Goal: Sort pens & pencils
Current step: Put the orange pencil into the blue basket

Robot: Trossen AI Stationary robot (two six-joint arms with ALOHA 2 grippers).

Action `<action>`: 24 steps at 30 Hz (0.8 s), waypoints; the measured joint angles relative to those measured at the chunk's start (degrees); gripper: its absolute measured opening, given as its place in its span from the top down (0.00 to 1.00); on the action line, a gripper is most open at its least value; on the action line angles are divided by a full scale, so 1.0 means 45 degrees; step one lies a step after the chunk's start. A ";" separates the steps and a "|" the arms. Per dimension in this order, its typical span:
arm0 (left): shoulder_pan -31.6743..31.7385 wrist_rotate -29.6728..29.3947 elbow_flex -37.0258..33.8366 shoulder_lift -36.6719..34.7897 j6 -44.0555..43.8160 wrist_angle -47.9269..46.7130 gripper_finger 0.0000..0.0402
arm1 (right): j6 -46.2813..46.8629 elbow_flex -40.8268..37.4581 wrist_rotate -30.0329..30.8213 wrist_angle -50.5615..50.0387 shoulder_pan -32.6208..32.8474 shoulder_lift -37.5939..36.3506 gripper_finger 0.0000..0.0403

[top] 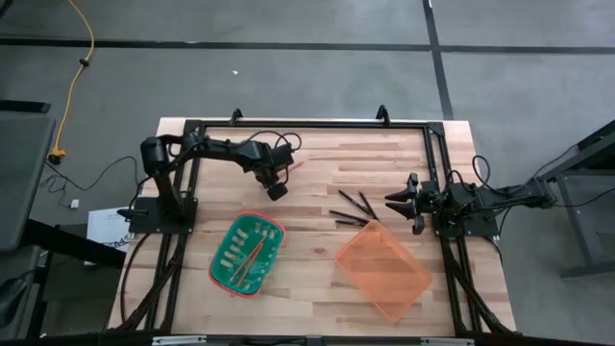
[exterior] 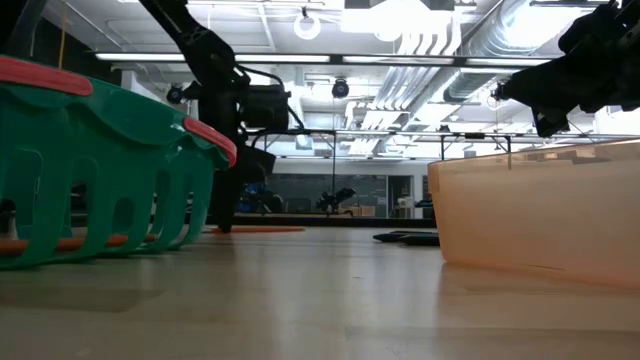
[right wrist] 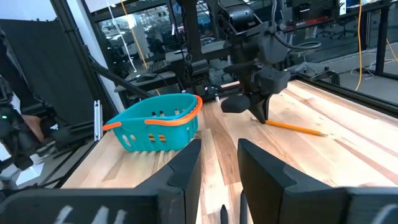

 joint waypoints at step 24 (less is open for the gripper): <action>-0.3285 -0.0627 0.4418 -0.0521 -0.0295 -0.2848 0.99 | 0.0000 0.0001 0.0000 0.0000 0.0002 -0.0005 0.76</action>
